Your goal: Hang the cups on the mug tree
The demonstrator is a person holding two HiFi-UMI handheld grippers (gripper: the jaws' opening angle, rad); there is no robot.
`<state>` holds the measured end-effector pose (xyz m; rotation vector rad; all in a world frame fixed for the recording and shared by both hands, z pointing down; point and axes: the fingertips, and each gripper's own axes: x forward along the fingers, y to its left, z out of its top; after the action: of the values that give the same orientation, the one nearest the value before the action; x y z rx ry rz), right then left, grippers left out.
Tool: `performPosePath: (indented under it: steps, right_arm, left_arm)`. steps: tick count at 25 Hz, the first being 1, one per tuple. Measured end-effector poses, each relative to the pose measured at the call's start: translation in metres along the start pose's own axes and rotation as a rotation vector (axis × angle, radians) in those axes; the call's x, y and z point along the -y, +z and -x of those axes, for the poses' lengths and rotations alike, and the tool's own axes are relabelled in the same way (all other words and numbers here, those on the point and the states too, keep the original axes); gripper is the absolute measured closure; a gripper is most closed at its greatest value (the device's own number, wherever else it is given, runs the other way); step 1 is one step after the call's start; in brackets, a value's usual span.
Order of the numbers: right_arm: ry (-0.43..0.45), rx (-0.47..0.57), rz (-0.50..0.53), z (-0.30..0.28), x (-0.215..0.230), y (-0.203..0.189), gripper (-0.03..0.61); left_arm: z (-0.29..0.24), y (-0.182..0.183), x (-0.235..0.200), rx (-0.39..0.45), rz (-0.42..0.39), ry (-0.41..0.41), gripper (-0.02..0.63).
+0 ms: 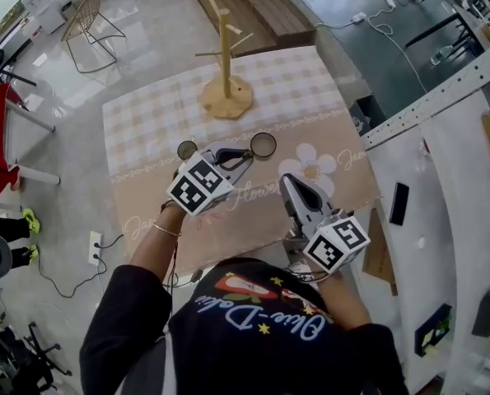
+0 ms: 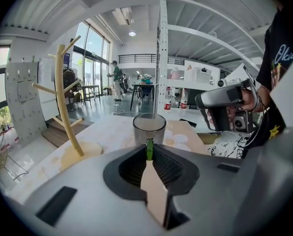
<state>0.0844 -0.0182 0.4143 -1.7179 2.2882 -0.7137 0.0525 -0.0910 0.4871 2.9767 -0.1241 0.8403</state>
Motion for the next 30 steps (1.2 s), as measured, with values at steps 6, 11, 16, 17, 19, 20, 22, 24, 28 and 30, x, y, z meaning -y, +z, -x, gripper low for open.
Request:
performPosePath:
  steps: [6, 11, 16, 17, 19, 20, 22, 24, 28, 30]
  right_arm:
    - [-0.012, 0.017, 0.012, 0.004, -0.009, 0.001, 0.568]
    - [-0.029, 0.037, 0.023, 0.010, -0.016, 0.002, 0.568]
    - [-0.049, 0.050, 0.020, 0.015, -0.022, -0.002, 0.568]
    - [-0.053, 0.050, 0.021, 0.015, -0.023, -0.003, 0.568]
    - [-0.065, 0.054, 0.023, 0.018, -0.025, -0.004, 0.568]
    - [-0.072, 0.057, 0.024, 0.020, -0.025, -0.003, 0.568]
    - [-0.081, 0.060, 0.032, 0.023, -0.025, -0.001, 0.568]
    - [-0.079, 0.060, 0.043, 0.025, -0.025, 0.001, 0.568]
    - [-0.063, 0.053, 0.051, 0.026, -0.017, 0.006, 0.568]
    - [-0.059, 0.059, 0.040, 0.026, -0.010, 0.011, 0.568]
  left_arm:
    - [0.009, 0.002, 0.005, 0.009, -0.005, -0.003, 0.568]
    - [0.014, 0.005, 0.010, 0.015, -0.004, -0.011, 0.568]
    - [0.020, 0.008, 0.017, 0.033, 0.006, -0.036, 0.568]
    - [0.021, 0.008, 0.018, 0.035, 0.009, -0.039, 0.568]
    - [0.023, 0.008, 0.018, 0.039, 0.009, -0.043, 0.568]
    - [0.024, 0.008, 0.019, 0.041, 0.007, -0.046, 0.568]
    - [0.024, 0.010, 0.021, 0.043, 0.003, -0.049, 0.568]
    - [0.024, 0.011, 0.022, 0.046, 0.002, -0.047, 0.568]
    - [0.025, 0.018, 0.021, 0.058, 0.019, -0.013, 0.568]
    - [0.024, 0.022, 0.020, 0.067, 0.036, 0.005, 0.568]
